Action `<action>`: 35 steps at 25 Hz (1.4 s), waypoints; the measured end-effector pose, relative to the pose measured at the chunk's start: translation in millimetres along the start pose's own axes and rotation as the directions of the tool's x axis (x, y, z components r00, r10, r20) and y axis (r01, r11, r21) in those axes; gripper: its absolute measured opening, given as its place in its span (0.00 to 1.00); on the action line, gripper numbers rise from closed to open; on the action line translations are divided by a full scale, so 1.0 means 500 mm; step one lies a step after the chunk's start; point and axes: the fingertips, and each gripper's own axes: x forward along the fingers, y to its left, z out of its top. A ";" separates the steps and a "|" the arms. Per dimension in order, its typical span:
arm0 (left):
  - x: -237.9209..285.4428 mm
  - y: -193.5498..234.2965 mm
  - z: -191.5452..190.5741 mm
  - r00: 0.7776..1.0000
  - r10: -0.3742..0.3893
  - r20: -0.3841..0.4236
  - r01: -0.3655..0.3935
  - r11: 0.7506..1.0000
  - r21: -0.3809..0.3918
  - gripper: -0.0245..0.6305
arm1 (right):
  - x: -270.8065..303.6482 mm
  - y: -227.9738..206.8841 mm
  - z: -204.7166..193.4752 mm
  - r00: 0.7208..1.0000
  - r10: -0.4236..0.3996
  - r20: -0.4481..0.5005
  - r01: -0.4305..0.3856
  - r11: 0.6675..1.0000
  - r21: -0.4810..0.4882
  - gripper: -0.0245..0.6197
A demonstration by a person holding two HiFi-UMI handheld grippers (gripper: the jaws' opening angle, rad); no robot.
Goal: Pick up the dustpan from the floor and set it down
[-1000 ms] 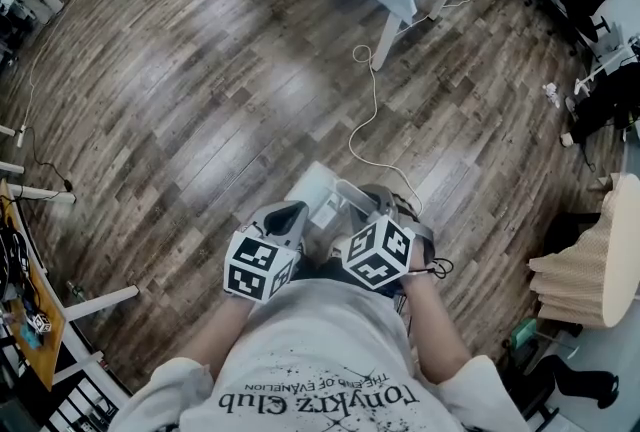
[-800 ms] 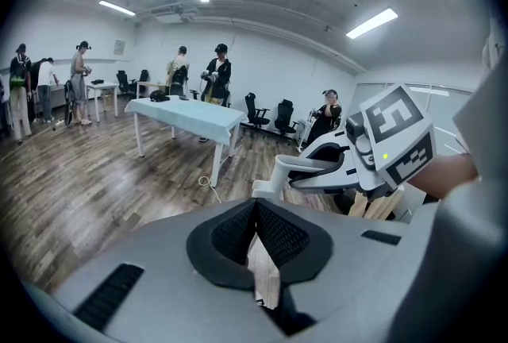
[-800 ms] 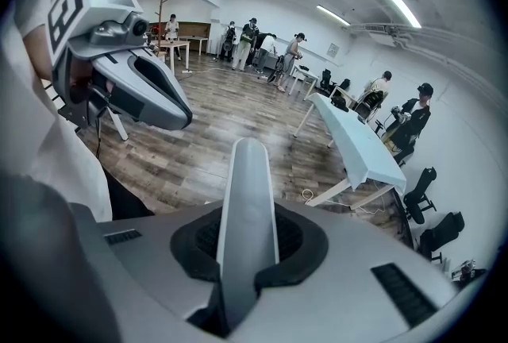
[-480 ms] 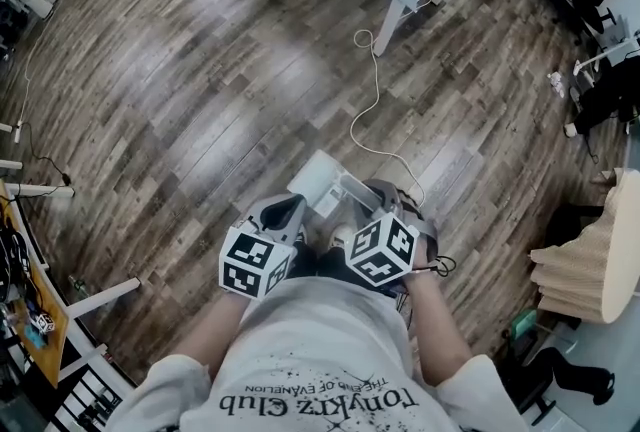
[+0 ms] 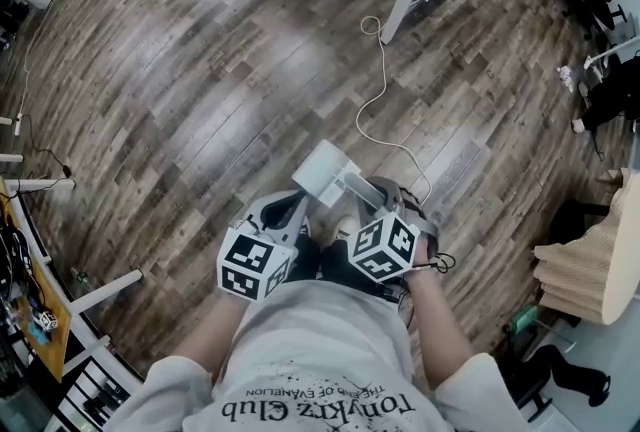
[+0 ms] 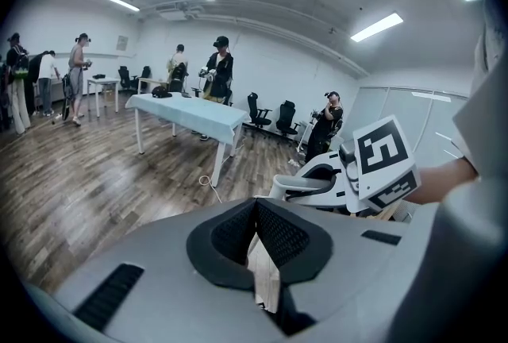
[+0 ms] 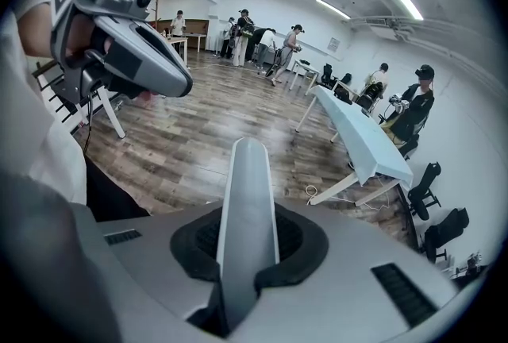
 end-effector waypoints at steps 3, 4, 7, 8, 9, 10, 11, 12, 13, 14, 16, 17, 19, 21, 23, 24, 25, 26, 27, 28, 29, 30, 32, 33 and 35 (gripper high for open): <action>0.006 0.014 0.000 1.000 0.002 0.004 -0.002 1.000 -0.014 0.07 | 0.023 0.001 -0.003 1.000 0.000 -0.003 0.000 1.000 0.004 0.14; 0.008 0.018 -0.001 1.000 0.001 0.002 -0.001 1.000 -0.017 0.07 | 0.031 0.001 -0.003 1.000 -0.002 -0.004 0.002 1.000 0.003 0.14; 0.016 0.028 -0.009 1.000 -0.001 -0.009 0.001 1.000 -0.020 0.07 | 0.055 0.006 -0.008 1.000 0.002 -0.006 -0.002 1.000 -0.002 0.14; 0.019 0.032 -0.011 1.000 0.000 -0.011 -0.001 1.000 -0.021 0.07 | 0.064 0.008 -0.010 1.000 0.005 -0.008 -0.005 1.000 -0.003 0.14; 0.023 0.036 -0.013 1.000 0.002 -0.013 -0.003 1.000 -0.022 0.07 | 0.073 0.009 -0.011 1.000 0.007 -0.009 -0.007 1.000 -0.003 0.14; 0.026 0.040 -0.014 1.000 0.004 -0.013 -0.005 1.000 -0.024 0.07 | 0.081 0.009 -0.012 1.000 0.008 -0.010 -0.008 1.000 -0.003 0.14; 0.029 0.043 -0.014 1.000 0.006 -0.014 -0.006 1.000 -0.026 0.07 | 0.089 0.009 -0.012 1.000 0.010 -0.012 -0.010 1.000 -0.003 0.14; 0.031 0.046 -0.015 1.000 0.008 -0.015 -0.008 1.000 -0.029 0.07 | 0.098 0.011 -0.013 1.000 0.012 -0.014 -0.013 1.000 -0.004 0.14; 0.033 0.050 -0.017 1.000 0.011 -0.017 -0.011 0.999 -0.032 0.07 | 0.106 0.014 -0.015 1.000 0.016 -0.017 -0.016 1.000 -0.006 0.14; 0.035 0.053 -0.018 1.000 0.014 -0.019 -0.015 0.999 -0.035 0.07 | 0.115 0.017 -0.017 1.000 0.018 -0.018 -0.018 1.000 -0.007 0.14; 0.040 0.056 -0.021 1.000 0.018 -0.022 -0.019 0.999 -0.038 0.07 | 0.130 0.021 -0.024 1.000 0.018 -0.022 -0.018 1.000 -0.007 0.14; 0.043 0.057 -0.021 1.000 0.019 -0.023 -0.020 0.999 -0.037 0.07 | 0.138 0.022 -0.029 1.000 0.018 -0.024 -0.018 1.000 -0.006 0.14; 0.049 0.058 -0.018 1.000 0.019 -0.022 -0.020 0.999 -0.033 0.07 | 0.152 0.025 -0.040 0.999 0.022 -0.030 -0.022 1.000 -0.003 0.14; 0.052 0.062 -0.014 1.000 0.020 -0.021 -0.021 0.999 -0.031 0.07 | 0.165 0.028 -0.044 0.999 0.026 -0.032 -0.026 1.000 -0.003 0.14; 0.054 0.068 -0.010 0.999 0.024 -0.023 -0.024 0.999 -0.033 0.07 | 0.177 0.028 -0.047 0.999 0.028 -0.033 -0.028 1.000 -0.003 0.14; 0.056 0.070 -0.010 0.999 0.025 -0.025 -0.026 0.999 -0.035 0.07 | 0.183 0.029 -0.050 0.999 0.029 -0.034 -0.029 1.000 -0.001 0.14; 0.057 0.071 -0.011 0.999 0.026 -0.028 -0.027 0.999 -0.036 0.07 | 0.189 0.029 -0.053 0.999 0.031 -0.035 -0.031 1.000 0.001 0.14; 0.057 0.072 -0.012 0.999 0.027 -0.031 -0.028 0.999 -0.037 0.07 | 0.194 0.030 -0.057 0.999 0.032 -0.035 -0.032 0.999 0.004 0.14; 0.058 0.072 -0.014 0.999 0.028 -0.034 -0.029 0.999 -0.038 0.07 | 0.199 0.031 -0.060 0.999 0.032 -0.034 -0.032 0.999 0.007 0.14; 0.058 0.073 -0.017 0.999 0.028 -0.038 -0.030 0.999 -0.039 0.07 | 0.204 0.033 -0.063 0.999 0.032 -0.033 -0.032 0.999 0.009 0.14; 0.058 0.074 -0.020 0.999 0.029 -0.041 -0.030 0.999 -0.039 0.07 | 0.209 0.035 -0.067 0.999 0.033 -0.031 -0.033 0.999 0.010 0.14; 0.058 0.075 -0.022 0.999 0.029 -0.044 -0.031 0.999 -0.039 0.07 | 0.214 0.038 -0.070 0.999 0.033 -0.029 -0.033 0.999 0.010 0.14; 0.059 0.078 -0.027 0.998 0.030 -0.049 -0.032 0.999 -0.039 0.07 | 0.222 0.043 -0.075 0.999 0.033 -0.026 -0.033 0.999 0.006 0.14; 0.059 0.079 -0.029 0.998 0.032 -0.051 -0.034 0.999 -0.040 0.07 | 0.225 0.045 -0.076 0.999 0.033 -0.024 -0.032 0.999 0.005 0.14; 0.058 0.083 -0.033 0.998 0.036 -0.053 -0.038 0.998 -0.044 0.07 | 0.231 0.047 -0.079 0.999 0.028 -0.018 -0.028 1.000 0.004 0.14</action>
